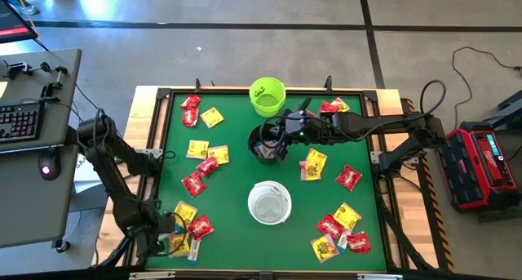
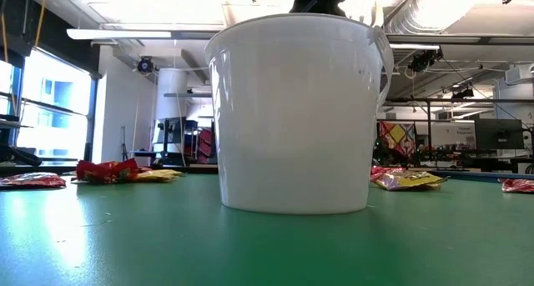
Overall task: Sort candy by brand, put in halloween buckets
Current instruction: Put the white chocolate into the black bucket
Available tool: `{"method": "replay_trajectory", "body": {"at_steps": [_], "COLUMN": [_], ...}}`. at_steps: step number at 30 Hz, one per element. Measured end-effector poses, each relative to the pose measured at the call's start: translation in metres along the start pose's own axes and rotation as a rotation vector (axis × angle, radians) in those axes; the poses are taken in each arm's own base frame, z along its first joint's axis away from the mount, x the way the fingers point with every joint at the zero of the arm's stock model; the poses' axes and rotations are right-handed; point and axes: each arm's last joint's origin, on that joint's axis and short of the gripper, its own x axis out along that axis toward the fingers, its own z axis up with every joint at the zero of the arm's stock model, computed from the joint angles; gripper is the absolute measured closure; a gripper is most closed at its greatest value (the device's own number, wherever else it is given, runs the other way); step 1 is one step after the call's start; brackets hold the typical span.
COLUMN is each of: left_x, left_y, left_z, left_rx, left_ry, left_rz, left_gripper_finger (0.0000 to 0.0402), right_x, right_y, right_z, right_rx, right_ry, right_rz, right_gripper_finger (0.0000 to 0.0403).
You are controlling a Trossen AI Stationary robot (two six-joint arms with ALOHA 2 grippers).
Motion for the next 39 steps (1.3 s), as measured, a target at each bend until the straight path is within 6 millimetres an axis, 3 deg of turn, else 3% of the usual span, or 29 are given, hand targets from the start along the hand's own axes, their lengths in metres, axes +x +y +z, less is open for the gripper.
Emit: {"method": "replay_trajectory", "body": {"at_steps": [10, 17, 26, 39], "left_x": [-0.013, -0.009, 0.004, 0.025], "left_y": [0.003, 0.005, 0.021, 0.037], "left_z": [0.003, 0.019, 0.029, 0.033], "left_rx": [-0.077, -0.148, -0.267, -0.451], "left_ry": [-0.066, -0.181, -0.180, -0.168], "left_rz": [-0.048, -0.096, -0.088, -0.123], "left_gripper_finger": [0.0391, 0.0323, 0.0226, 0.0213], "right_x": [0.000, 0.000, 0.000, 0.000], "right_y": [0.000, 0.000, 0.000, 0.000], "right_z": [0.000, 0.001, 0.001, 0.001], "right_rx": [-0.020, -0.017, -0.017, -0.017], "right_ry": [-0.009, -0.009, -0.009, -0.010], "right_rz": [-0.015, -0.016, -0.016, -0.016], "right_gripper_finger": [0.0403, 0.0403, 0.0403, 0.0403]}}
